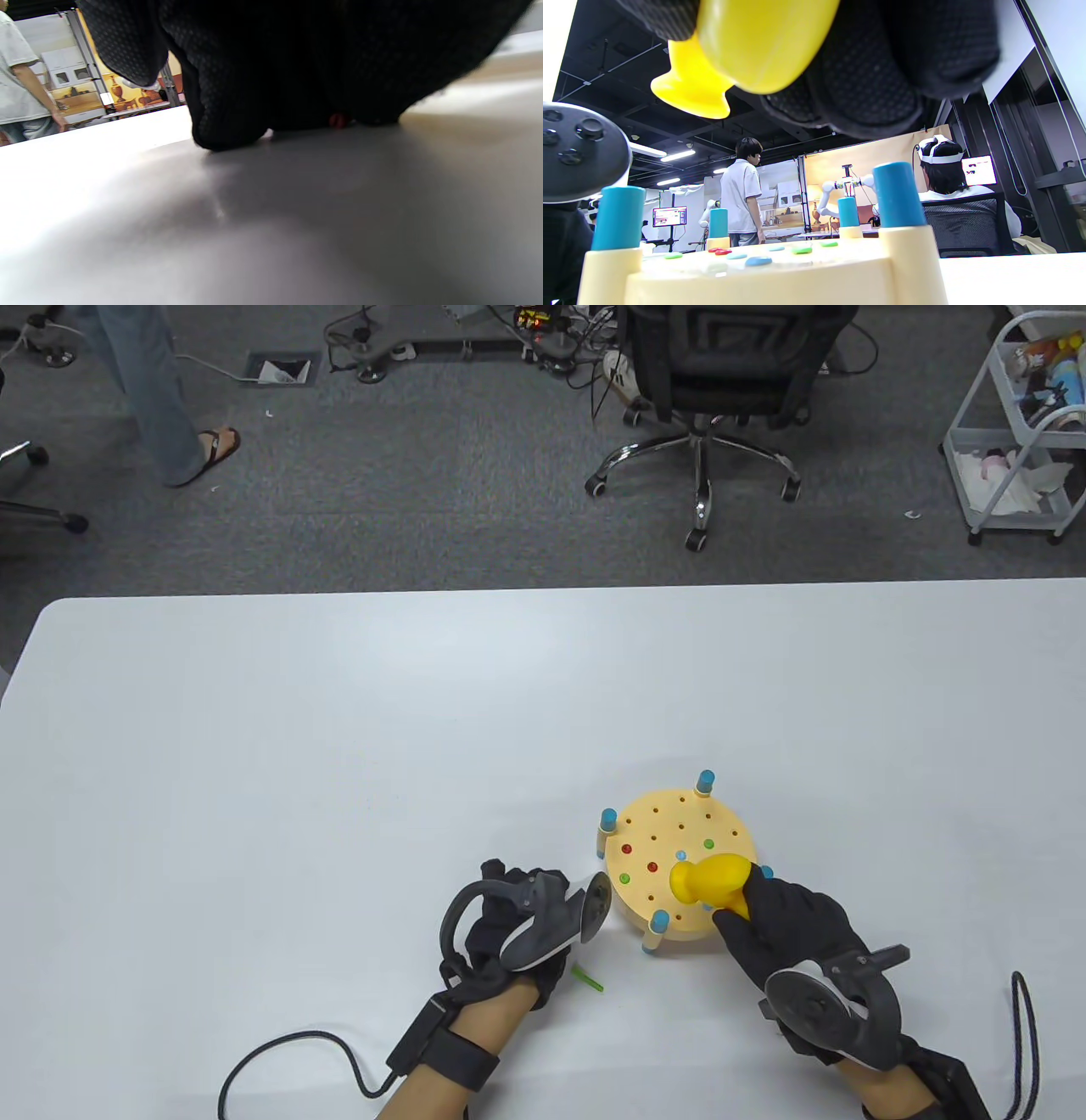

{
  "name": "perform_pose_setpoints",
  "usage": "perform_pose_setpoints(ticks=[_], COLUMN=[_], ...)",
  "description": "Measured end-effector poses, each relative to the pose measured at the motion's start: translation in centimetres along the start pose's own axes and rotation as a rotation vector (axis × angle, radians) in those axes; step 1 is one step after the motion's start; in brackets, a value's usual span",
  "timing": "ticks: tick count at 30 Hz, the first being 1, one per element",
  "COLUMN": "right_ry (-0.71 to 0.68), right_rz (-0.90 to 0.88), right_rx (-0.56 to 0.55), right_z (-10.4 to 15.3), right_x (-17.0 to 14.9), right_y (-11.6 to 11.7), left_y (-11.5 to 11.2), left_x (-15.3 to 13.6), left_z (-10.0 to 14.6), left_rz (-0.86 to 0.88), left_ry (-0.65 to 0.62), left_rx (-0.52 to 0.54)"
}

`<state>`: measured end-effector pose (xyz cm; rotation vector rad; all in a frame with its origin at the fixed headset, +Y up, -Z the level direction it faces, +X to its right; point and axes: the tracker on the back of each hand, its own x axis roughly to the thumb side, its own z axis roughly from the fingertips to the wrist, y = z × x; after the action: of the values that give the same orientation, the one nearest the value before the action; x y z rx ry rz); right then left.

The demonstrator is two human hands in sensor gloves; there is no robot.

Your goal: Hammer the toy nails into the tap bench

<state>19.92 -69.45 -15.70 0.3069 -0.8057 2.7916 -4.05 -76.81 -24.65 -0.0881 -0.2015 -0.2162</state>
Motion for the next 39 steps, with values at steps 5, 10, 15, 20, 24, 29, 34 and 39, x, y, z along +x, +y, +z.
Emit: perform_pose_setpoints(ticks=[5, 10, 15, 20, 24, 29, 34, 39], right_ry=[0.010, 0.057, 0.084, 0.067, 0.065, 0.069, 0.063, 0.061], right_rz=[-0.020, -0.076, -0.121, -0.116, -0.115, -0.121, -0.118, -0.111], right_rx=[-0.005, -0.029, -0.016, -0.008, -0.002, 0.004, 0.012, 0.013], right_z=[0.0, -0.4, -0.6, -0.5, -0.5, -0.5, -0.5, -0.5], right_x=[-0.3, -1.4, -2.1, -1.7, -1.7, -1.7, -1.5, -1.4], right_y=[-0.3, -1.1, -1.0, -0.8, -0.7, -0.6, -0.5, -0.4], left_y=[-0.3, 0.1, 0.6, -0.3, -0.7, -0.8, -0.5, -0.1], left_x=[-0.6, -3.6, -5.6, -4.7, -3.2, -2.1, -1.1, 0.9], left_z=[-0.4, -0.4, -0.5, -0.5, -0.4, -0.4, 0.1, 0.5], left_rz=[0.084, 0.433, 0.624, 0.575, 0.346, 0.248, 0.124, -0.056], left_ry=[0.012, 0.066, 0.082, 0.014, -0.028, -0.062, -0.050, -0.035], left_rx=[-0.035, 0.010, -0.001, -0.067, -0.067, -0.086, -0.060, -0.022])
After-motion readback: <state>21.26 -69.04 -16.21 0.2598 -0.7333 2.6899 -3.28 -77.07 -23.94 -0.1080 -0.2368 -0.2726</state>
